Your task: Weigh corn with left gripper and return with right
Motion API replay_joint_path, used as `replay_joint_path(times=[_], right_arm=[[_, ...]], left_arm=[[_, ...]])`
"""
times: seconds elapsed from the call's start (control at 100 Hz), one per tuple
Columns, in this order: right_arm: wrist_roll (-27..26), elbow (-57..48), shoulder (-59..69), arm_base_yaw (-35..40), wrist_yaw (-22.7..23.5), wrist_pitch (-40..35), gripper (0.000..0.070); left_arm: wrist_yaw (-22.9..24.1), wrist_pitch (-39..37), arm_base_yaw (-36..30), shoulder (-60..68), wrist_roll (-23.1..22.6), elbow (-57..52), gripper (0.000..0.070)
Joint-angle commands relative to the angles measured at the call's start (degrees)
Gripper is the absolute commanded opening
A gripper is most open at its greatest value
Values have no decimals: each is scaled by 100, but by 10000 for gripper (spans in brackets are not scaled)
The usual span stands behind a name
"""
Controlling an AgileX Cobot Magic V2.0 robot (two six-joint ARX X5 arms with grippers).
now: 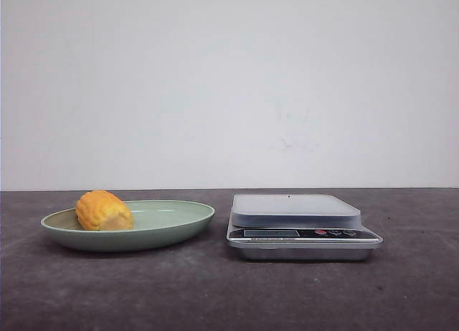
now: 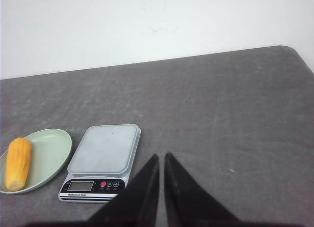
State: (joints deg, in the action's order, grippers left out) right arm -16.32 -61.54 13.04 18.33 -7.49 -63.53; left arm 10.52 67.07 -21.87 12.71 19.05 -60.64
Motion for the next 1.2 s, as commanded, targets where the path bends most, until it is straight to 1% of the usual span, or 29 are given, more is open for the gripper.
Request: replay_joint_path(times=[0.0,0.21,0.29,0.37,0.47,0.57,0.67,0.72,0.78,1.03,1.14,1.19], right_arm=[[-15,-46,-9,13,-2,92,12],[-15,-46,-9,13,-2,92,12],[-15,-46,-9,13,-2,92,12],[-15,-46,-9,13,-4,92,12],[-15,-46,-9,13,-4,92,12],[-15,-46,-9,13,-4,92,12],[-15,-46,-9,13,-2,92,12],[-15,-46,-9,13,-2,92,12],[-15,-46,-9,13,-2,92,12],[-15,-63,-11,13,-2,92,12],[-15,-66,-11,13,-2,92,12],[-15,-70,-13,13,-4,92,12]], left_arm=[[-7,-66,-4,-15,-33,-63,3],[2,-85,101,-28,-61,-31,3],[72,-343,350,-68,-393,179,3],[160,-1123,693,-208,-710,654,3],[17,-2588,1132,-509,-1088,1576,3],[-400,-3882,1534,-892,-1110,2684,3],[-837,-4690,1823,-1266,-1080,3744,3],[-1008,-5040,1897,-1252,-1038,4170,3],[-1104,-5285,1934,-1250,-1040,4566,3],[-1099,-5991,1939,-1252,-1069,5740,3],[-1099,-6002,1939,-1252,-1091,5978,3],[-1097,-5792,1937,-1252,-1119,5987,3]])
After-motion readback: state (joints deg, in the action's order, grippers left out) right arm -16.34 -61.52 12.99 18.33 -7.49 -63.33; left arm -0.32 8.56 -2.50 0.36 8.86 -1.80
